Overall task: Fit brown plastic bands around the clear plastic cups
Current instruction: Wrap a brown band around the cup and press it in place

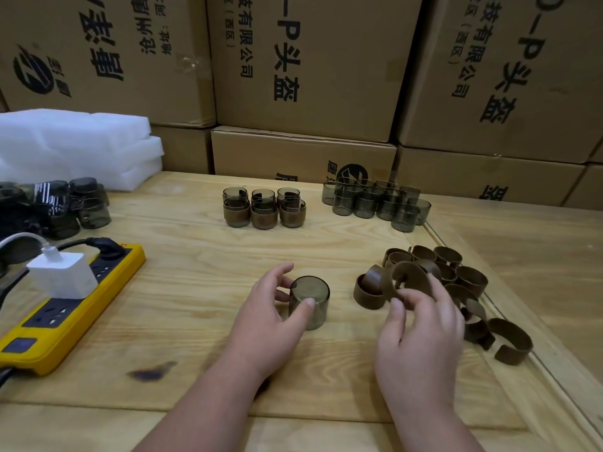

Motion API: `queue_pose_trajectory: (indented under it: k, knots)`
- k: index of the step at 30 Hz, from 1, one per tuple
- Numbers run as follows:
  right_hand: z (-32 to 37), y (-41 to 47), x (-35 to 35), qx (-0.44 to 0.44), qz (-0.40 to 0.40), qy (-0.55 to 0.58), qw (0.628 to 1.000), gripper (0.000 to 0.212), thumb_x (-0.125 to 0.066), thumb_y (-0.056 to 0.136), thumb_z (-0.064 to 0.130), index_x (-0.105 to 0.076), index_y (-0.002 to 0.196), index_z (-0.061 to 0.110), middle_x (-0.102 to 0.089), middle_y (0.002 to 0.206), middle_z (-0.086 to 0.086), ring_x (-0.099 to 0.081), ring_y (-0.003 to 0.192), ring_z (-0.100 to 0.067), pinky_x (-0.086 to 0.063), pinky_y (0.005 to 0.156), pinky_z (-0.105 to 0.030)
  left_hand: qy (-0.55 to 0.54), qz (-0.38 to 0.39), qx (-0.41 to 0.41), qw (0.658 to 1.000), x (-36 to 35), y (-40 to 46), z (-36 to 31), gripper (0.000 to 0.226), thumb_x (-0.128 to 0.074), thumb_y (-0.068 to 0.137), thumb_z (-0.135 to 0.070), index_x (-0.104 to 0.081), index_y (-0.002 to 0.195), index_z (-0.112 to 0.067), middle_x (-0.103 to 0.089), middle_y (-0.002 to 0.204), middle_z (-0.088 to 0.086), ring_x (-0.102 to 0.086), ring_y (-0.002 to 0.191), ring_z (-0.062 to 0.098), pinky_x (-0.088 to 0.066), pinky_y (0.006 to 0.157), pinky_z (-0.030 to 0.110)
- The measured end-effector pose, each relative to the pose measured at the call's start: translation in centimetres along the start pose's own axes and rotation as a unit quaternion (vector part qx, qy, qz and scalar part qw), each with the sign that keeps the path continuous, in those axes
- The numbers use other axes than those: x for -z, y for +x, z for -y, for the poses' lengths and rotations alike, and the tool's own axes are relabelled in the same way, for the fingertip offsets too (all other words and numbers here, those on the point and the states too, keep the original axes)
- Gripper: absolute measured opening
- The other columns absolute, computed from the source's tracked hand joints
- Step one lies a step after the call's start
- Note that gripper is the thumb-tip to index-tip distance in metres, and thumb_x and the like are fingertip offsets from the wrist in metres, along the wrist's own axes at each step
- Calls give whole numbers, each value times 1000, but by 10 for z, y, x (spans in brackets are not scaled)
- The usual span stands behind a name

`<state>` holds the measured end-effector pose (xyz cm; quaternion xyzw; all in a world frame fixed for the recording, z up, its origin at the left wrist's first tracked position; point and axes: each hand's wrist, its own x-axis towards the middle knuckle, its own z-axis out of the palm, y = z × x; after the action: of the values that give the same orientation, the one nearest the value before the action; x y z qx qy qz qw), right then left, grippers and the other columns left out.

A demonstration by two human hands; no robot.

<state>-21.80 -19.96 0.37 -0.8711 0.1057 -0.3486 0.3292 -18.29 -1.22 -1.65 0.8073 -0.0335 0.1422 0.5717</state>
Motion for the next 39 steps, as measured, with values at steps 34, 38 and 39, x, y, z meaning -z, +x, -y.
queue_pose_trajectory:
  k: [34,38,39]
  knots:
    - [16,2,-44,96,173,273,942,40,-78,77,33,-71,116,32,-69,127,16,-58,126,8,-44,105,-12,-51,-44,-15,998,11,-8,-18,47,-75,66,-35,-79,113,-32,-75,116,-19,-62,117,-9,-47,106,20]
    - [15,4,-44,55,204,297,931,37,-80,79,25,-64,107,43,-69,114,31,-63,114,10,-52,95,-14,-82,-12,-18,996,10,-8,-21,35,-73,70,-24,-80,94,-49,-78,100,-21,-70,105,-4,-53,90,13]
    - [14,5,-45,54,201,293,933,38,-81,80,20,-66,108,39,-70,113,29,-63,114,10,-53,94,-14,-76,-14,-20,997,10,-8,-22,36,-72,70,-24,-80,94,-49,-78,100,-22,-70,104,-4,-52,89,11]
